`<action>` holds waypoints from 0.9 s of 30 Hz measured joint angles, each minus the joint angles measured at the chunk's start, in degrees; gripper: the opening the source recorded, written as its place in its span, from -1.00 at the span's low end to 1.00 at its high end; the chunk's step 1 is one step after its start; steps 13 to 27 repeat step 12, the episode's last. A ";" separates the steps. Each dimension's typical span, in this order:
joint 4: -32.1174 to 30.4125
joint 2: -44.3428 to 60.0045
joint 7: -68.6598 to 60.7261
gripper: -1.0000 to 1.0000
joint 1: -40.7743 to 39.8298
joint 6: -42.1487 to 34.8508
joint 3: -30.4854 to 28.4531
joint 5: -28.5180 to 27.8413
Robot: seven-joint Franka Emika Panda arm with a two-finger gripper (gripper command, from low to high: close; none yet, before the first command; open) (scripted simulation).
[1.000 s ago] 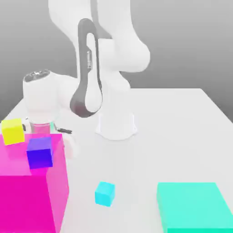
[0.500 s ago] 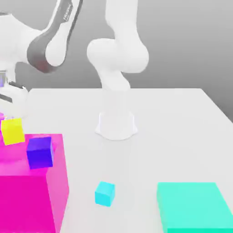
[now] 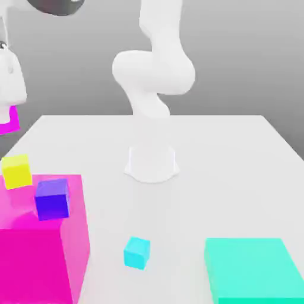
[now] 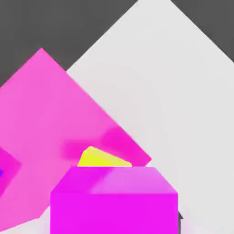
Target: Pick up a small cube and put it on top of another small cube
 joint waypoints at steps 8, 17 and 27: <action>-3.13 2.33 0.37 1.00 -0.03 5.27 0.17 -0.04; 0.69 -0.38 0.58 1.00 -0.01 -1.26 0.26 -0.26; 0.69 -0.38 0.58 1.00 -0.01 -1.26 0.26 -0.26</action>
